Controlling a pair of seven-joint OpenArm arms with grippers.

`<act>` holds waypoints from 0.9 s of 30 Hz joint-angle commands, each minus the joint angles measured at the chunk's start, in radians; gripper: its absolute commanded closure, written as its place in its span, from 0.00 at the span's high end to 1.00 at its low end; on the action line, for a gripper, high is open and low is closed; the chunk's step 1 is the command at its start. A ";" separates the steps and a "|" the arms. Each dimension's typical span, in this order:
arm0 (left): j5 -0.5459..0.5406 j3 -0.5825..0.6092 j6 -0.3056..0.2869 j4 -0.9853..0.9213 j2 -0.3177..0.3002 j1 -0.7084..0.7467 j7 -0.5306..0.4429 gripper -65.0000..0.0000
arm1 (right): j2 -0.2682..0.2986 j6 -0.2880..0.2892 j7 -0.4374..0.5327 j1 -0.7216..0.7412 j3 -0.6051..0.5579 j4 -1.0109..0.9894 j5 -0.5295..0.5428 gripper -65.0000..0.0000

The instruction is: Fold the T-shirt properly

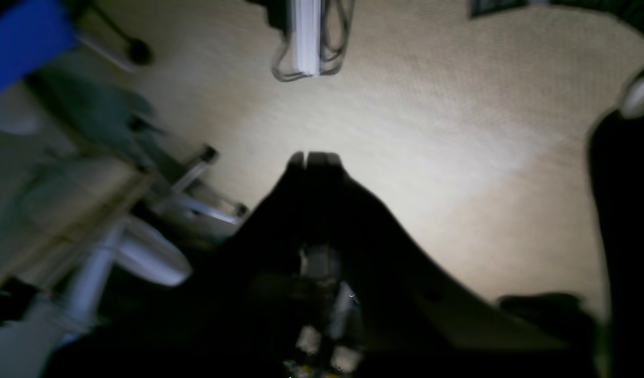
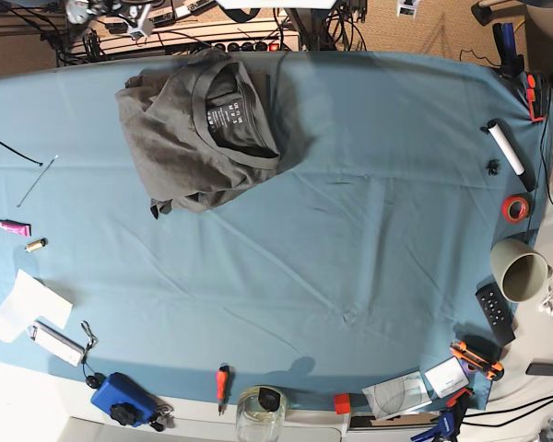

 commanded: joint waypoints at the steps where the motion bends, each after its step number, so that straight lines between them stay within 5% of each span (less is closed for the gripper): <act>1: 0.001 -0.001 0.001 -0.047 -0.003 -0.012 -0.043 0.00 | 0.014 0.004 0.028 0.016 -0.015 -0.023 -0.017 0.00; 5: 0.000 -0.001 0.001 -0.248 -0.002 -0.111 -0.230 0.00 | 0.014 0.001 0.195 0.111 -0.095 -0.153 -0.121 0.00; 9: 0.000 -0.001 0.001 -0.404 -0.002 -0.191 -0.394 0.00 | 0.014 -0.069 0.378 0.198 -0.183 -0.259 -0.250 0.00; 17: 0.000 -0.001 0.002 -0.614 0.000 -0.310 -0.604 0.00 | 0.014 -0.327 0.734 0.298 -0.353 -0.415 -0.344 0.00; 21: 0.000 -0.001 0.005 -0.614 0.000 -0.328 -0.605 0.00 | 0.014 -0.412 0.749 0.314 -0.400 -0.439 -0.344 0.00; 27: 0.000 -0.001 0.086 -0.601 0.000 -0.327 -0.605 0.00 | 0.015 -0.415 0.745 0.314 -0.401 -0.438 -0.344 0.00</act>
